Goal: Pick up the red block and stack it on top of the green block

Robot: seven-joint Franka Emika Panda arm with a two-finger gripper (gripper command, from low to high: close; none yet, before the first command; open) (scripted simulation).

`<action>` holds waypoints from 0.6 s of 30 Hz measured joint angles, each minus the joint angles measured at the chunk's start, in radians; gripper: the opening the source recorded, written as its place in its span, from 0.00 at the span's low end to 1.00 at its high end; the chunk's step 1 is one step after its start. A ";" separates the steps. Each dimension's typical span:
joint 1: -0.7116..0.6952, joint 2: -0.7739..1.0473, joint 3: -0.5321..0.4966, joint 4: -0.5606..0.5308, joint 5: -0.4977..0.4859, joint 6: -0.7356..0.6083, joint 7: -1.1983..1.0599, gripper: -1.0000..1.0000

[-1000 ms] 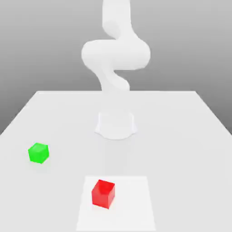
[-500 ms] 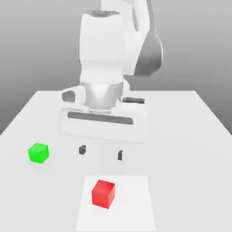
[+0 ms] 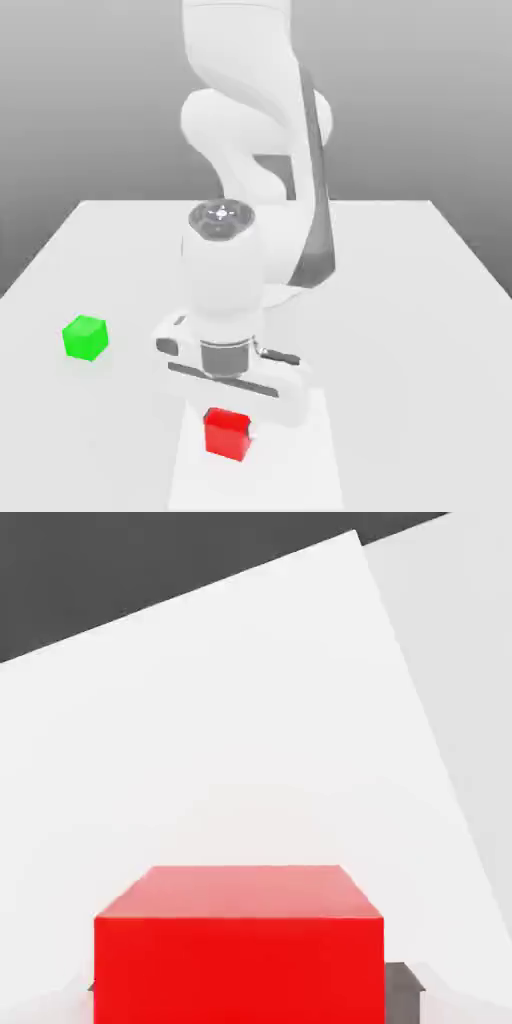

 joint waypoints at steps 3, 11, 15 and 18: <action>-0.004 -0.065 0.005 -0.010 0.002 -0.056 -0.001 0.00; -0.121 -0.275 -0.027 -0.053 -0.062 -0.214 -0.151 0.00; -0.206 -0.333 -0.079 -0.078 -0.124 -0.239 -0.335 0.00; -0.246 -0.373 -0.129 -0.097 -0.161 -0.255 -0.481 0.00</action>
